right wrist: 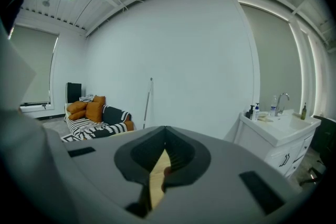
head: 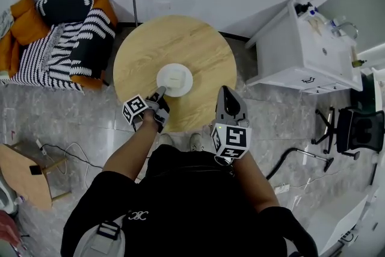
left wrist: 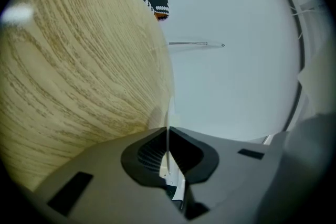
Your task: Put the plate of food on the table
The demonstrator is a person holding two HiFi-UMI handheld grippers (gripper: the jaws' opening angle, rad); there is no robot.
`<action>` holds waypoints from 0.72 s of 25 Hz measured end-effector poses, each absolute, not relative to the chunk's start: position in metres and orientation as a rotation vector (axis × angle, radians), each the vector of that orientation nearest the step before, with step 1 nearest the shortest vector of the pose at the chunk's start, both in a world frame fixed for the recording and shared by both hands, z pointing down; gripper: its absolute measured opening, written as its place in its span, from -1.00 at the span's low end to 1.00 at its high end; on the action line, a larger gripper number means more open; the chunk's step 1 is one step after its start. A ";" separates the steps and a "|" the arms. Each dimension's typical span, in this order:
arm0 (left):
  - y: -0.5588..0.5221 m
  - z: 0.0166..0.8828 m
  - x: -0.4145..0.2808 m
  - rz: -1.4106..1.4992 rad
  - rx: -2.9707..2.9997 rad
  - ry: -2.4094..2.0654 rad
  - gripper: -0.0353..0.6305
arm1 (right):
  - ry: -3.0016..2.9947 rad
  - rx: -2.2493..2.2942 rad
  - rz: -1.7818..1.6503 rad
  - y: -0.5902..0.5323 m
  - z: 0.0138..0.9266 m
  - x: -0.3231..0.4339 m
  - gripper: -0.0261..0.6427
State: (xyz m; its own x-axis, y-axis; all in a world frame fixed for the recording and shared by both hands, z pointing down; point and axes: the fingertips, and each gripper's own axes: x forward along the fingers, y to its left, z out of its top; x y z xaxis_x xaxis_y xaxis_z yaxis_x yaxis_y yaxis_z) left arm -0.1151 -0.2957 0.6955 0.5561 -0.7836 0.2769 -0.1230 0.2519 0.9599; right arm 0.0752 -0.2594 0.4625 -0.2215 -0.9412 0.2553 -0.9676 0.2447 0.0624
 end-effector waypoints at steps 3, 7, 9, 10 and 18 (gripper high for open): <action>-0.297 0.696 -0.114 -0.542 1.259 -0.906 -0.84 | -2.266 1.786 0.113 -0.257 0.461 0.074 -0.91; -0.298 0.699 -0.115 -0.528 1.256 -0.926 -0.84 | -2.256 1.779 0.098 -0.255 0.463 0.073 -0.91; -0.298 0.701 -0.116 -0.521 1.253 -0.938 -0.84 | -2.252 1.782 0.101 -0.253 0.463 0.074 -0.91; -0.298 0.702 -0.117 -0.516 1.252 -0.941 -0.84 | -2.249 1.784 0.102 -0.253 0.464 0.074 -0.91; -0.300 0.707 -0.114 -0.479 1.246 -0.950 -0.84 | -2.229 1.784 0.125 -0.252 0.470 0.077 -0.91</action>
